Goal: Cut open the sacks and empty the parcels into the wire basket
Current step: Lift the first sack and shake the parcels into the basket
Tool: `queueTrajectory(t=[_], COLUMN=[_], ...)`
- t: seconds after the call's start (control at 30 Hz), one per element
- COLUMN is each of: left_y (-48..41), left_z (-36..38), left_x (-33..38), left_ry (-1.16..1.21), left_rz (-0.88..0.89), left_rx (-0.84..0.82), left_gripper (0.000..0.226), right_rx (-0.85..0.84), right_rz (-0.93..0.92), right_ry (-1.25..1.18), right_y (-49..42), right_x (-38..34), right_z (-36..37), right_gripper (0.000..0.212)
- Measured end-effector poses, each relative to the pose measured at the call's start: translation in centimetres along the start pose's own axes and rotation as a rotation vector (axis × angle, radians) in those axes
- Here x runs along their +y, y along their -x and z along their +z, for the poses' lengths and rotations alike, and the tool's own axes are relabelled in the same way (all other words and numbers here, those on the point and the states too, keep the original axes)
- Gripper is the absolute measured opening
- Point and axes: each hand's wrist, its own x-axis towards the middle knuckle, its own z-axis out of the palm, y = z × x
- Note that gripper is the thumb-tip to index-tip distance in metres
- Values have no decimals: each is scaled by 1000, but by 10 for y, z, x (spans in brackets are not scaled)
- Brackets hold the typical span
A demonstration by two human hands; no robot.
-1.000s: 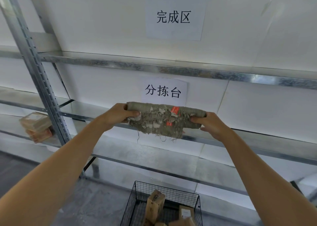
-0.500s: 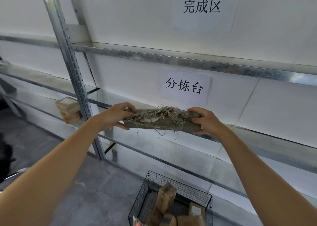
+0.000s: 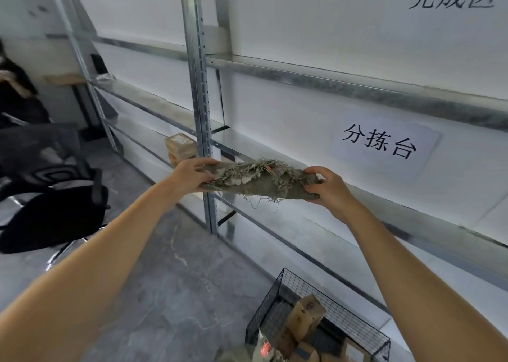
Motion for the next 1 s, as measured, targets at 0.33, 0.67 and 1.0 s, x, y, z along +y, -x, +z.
queueTrajectory(t=[0.33,0.67,1.0], left_y=[-6,-5,-55], left_z=[-161,-283,-316], left_x=[-45,-72,-93], left_ry=[-96,-155,-90], left_rz=[82,138,103], left_rx=[111,236,267], left_gripper=[38,41,42], right_rx=[-4,-49,-75], right_rz=[-73,-134,-151], right_ry=[89,59,60], right_y=[-17,-31,-89], right_x=[-28,-59,-54], right_z=[174,305,345], right_gripper=[39,42,44])
